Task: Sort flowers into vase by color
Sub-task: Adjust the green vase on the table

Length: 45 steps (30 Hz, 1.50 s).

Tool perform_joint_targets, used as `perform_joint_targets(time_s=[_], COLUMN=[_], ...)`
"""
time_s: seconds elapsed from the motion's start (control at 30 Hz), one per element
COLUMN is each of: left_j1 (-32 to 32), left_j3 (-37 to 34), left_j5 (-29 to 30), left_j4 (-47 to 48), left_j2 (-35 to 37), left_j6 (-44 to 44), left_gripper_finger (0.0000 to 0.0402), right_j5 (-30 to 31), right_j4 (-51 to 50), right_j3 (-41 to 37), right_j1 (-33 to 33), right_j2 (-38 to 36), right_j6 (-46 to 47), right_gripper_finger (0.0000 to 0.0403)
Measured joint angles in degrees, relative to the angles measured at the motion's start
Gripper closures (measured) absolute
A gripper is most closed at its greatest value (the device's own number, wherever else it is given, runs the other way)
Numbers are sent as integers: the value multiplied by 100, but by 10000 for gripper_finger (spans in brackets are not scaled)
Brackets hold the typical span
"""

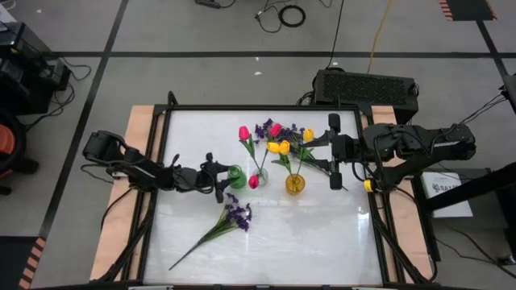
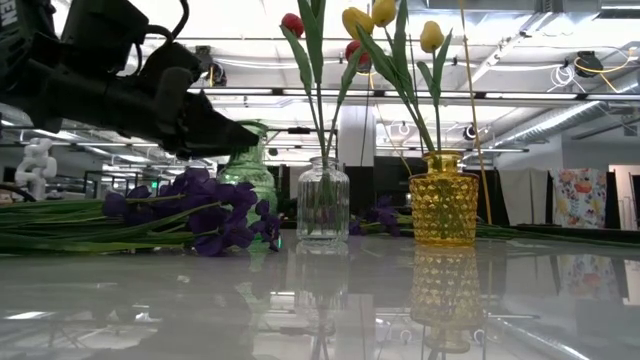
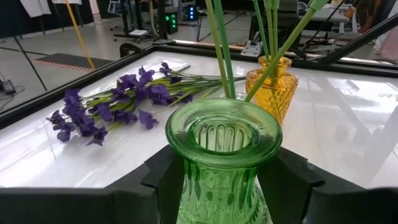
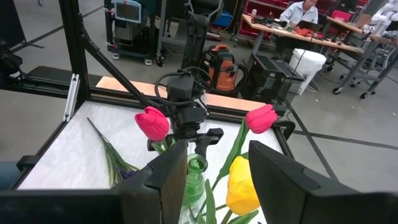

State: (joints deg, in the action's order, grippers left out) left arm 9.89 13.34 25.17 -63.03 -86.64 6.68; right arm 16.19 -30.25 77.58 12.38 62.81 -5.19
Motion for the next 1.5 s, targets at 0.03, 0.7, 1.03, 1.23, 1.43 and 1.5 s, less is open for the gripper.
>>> perform_joint_targets(time_s=[0.03,0.7,1.03,1.23,1.43,1.5], left_j1=[0,0,0,0,0,0], left_j3=[-45,-308,-301,-303,-303,-303], left_j5=[0,22,71,83,90,85], left_j4=[20,1052,1805,2151,2371,2374], left_j2=[57,1012,1497,1782,1921,1922], left_j6=[21,47,54,46,164,189], left_gripper_finger=[220,221,221,221,221,219], right_j5=[1,2,2,26,26,26], right_j4=[-1,4,3,4,4,4], right_j3=[0,0,0,0,0,0], right_j1=[-1,-2,-1,0,-2,0], right_j2=[0,0,0,0,0,0], right_j6=[1,101,109,110,111,109], right_gripper_finger=[239,239,239,239,239,239])
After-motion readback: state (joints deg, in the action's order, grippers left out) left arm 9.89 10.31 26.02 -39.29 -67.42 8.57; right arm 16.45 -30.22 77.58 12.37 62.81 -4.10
